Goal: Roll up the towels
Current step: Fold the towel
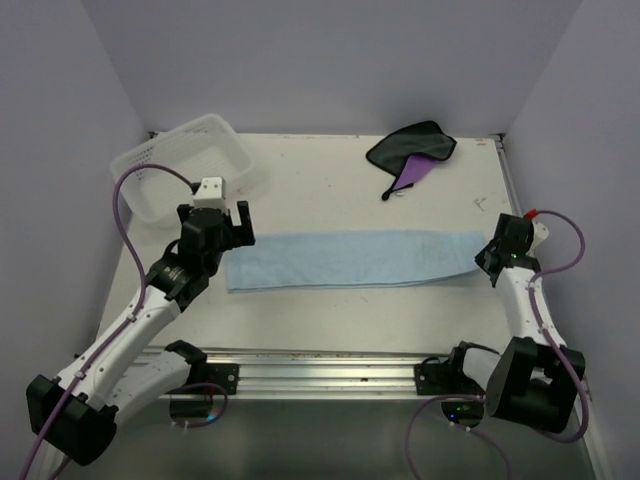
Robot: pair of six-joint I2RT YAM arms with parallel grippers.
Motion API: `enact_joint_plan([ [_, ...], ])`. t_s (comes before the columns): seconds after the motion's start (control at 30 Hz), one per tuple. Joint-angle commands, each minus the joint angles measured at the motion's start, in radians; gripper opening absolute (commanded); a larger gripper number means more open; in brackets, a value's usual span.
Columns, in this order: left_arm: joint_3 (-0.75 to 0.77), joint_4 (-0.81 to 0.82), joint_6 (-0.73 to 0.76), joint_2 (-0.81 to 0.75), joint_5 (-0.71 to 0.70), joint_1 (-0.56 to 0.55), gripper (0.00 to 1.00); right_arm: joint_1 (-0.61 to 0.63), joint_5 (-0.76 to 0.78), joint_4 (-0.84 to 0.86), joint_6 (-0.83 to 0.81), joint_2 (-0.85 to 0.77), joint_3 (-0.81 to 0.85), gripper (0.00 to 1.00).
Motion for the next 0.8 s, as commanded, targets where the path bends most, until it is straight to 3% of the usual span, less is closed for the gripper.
enact_joint_plan([
  [0.0, 0.009, 0.035, 0.016, 0.011, 0.038, 0.014, 1.00, -0.005, 0.118, -0.065, -0.034, -0.022, 0.072, 0.00],
  [0.27, 0.013, 0.030, 0.017, 0.031, 0.055, 0.023, 1.00, -0.005, 0.155, -0.082, -0.036, 0.007, 0.108, 0.00],
  [0.37, 0.017, 0.030, 0.019, 0.037, 0.064, 0.028, 0.99, -0.004, 0.031, -0.010, -0.072, -0.022, 0.088, 0.00],
  [0.77, 0.018, 0.032, 0.022, 0.051, 0.098, 0.034, 1.00, 0.000, -0.199, 0.087, -0.083, -0.022, 0.057, 0.00],
])
